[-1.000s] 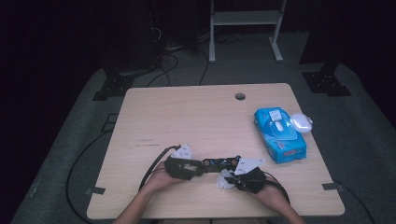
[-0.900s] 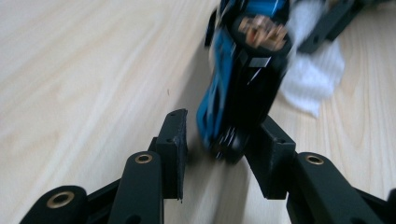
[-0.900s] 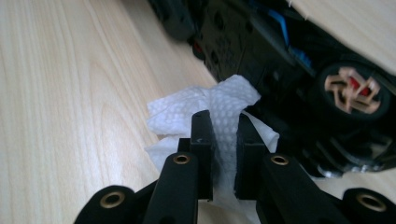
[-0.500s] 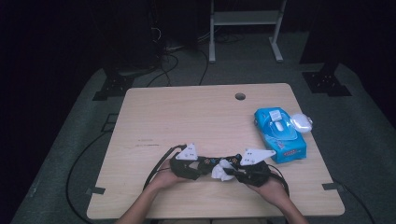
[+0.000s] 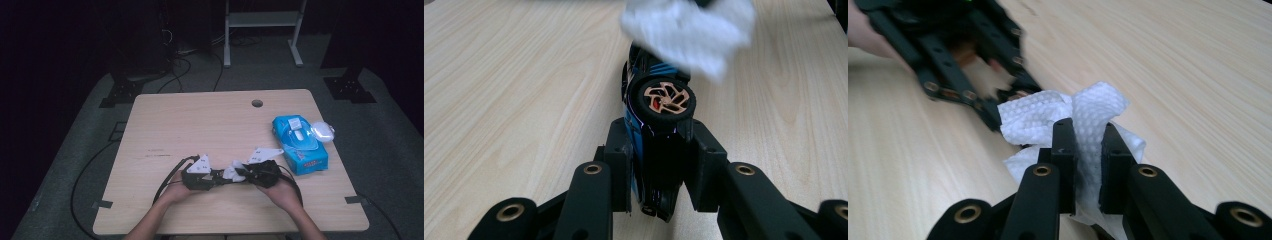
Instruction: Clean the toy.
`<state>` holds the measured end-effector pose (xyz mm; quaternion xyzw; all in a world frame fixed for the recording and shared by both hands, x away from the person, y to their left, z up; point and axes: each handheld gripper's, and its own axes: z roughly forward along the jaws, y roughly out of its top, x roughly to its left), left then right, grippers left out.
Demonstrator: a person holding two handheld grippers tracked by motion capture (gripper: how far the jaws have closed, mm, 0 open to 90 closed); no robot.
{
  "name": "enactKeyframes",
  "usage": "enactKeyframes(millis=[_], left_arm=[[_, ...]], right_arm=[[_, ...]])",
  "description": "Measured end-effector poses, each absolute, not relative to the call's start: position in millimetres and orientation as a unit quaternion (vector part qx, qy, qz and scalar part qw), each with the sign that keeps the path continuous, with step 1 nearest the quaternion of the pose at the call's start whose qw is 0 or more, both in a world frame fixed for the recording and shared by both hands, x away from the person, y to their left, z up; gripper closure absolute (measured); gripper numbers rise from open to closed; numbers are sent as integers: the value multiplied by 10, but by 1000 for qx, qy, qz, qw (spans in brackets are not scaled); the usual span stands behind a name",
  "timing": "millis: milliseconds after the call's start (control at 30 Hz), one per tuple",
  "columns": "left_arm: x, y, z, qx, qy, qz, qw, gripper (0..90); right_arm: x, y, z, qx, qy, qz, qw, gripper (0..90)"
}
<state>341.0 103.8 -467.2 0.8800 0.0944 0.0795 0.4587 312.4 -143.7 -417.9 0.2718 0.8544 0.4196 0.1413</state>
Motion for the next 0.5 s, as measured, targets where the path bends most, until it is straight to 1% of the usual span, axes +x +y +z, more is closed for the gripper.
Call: enactKeyframes(millis=[67, 133, 200, 367, 500], left_arm=[[3410, 1035, -4673, 880, 95, 80, 459, 679], [3414, 1031, -4673, 880, 96, 79, 459, 679], [3417, 1034, -4676, 879, 98, 77, 460, 679], [3424, 1076, -4676, 879, 101, 76, 460, 679], [3424, 1121, -4675, 878, 103, 78, 460, 680]], right_arm=[[3139, -1561, -4177, 293, 847, 418, 146, 805], [3143, -1573, -4176, 300, 844, 420, 144, 805], [3137, -1502, -4181, 292, 848, 417, 148, 804], [3144, -1260, -4196, 268, 853, 426, 139, 803], [3170, -1310, -4193, 277, 849, 427, 140, 803]])
